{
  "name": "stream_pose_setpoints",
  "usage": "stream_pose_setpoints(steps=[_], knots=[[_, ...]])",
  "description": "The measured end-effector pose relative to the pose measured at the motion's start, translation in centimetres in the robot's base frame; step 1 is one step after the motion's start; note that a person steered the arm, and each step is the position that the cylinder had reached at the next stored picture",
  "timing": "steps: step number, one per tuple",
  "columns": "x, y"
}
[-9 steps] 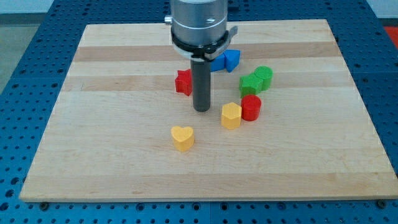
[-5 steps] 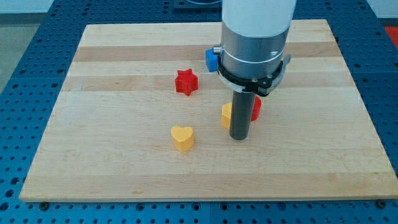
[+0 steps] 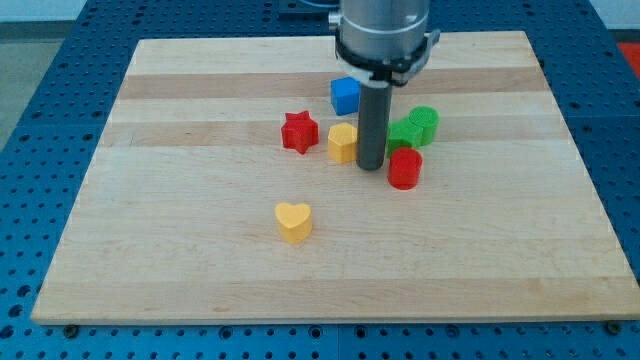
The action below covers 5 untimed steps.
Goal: Slide the hexagon into the cube
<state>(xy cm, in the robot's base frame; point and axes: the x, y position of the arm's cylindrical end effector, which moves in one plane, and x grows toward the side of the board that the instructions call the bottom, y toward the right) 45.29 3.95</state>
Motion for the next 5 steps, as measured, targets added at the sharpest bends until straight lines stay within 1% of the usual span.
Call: stream_pose_setpoints(steps=[1, 2, 3, 4, 5], knots=[[1.3, -2.9], [0.0, -5.1], [-0.5, -4.6], [-0.5, -2.2], [-1.7, -1.5]])
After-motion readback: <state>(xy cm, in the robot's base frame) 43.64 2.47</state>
